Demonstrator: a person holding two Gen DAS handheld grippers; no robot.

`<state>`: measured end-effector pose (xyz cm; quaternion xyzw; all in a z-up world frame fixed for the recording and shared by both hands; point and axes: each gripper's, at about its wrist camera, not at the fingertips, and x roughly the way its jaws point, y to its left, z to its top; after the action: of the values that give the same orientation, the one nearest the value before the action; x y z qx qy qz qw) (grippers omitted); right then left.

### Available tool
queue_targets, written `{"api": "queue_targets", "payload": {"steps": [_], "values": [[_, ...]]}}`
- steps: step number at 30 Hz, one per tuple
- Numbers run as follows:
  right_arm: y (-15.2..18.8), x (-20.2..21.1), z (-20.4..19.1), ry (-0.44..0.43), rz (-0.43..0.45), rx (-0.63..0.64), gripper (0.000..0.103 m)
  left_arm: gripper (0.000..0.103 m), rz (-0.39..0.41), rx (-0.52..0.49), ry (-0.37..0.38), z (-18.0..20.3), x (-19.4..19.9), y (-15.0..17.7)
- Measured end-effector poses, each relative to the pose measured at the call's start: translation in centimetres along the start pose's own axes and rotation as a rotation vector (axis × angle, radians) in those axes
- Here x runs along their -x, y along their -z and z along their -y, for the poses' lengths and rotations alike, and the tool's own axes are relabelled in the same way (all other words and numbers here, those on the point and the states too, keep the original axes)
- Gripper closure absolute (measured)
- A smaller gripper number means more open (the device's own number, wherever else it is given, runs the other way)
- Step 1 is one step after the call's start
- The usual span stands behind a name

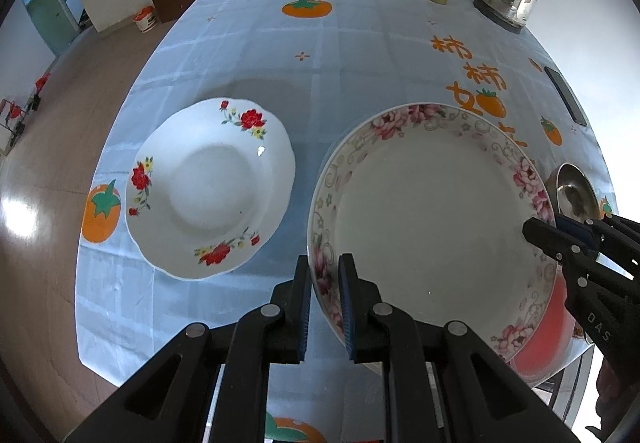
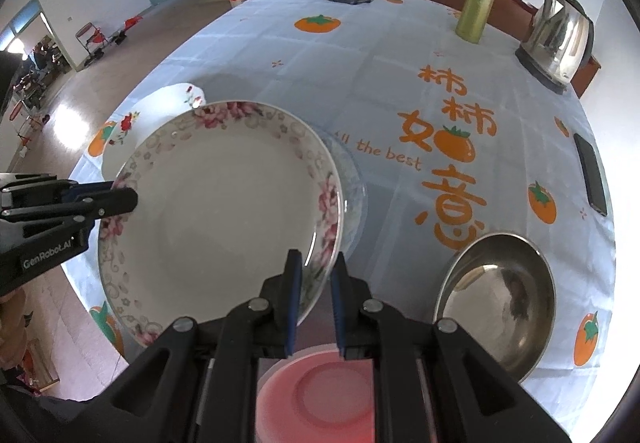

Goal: Organize plates and bowls
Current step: 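Carry the pink-floral plate with both grippers over the blue-patterned plate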

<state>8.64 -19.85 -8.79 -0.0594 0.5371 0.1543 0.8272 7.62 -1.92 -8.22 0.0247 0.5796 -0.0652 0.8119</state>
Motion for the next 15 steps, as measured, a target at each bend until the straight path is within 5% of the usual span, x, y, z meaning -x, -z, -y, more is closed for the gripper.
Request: {"api": "queue_targets", "payload": {"steps": [15], "values": [[-1.4, -1.4, 1.6, 0.034, -0.002, -0.019, 0.089, 0.088, 0.007, -0.011, -0.003, 0.7, -1.3, -1.5]]}}
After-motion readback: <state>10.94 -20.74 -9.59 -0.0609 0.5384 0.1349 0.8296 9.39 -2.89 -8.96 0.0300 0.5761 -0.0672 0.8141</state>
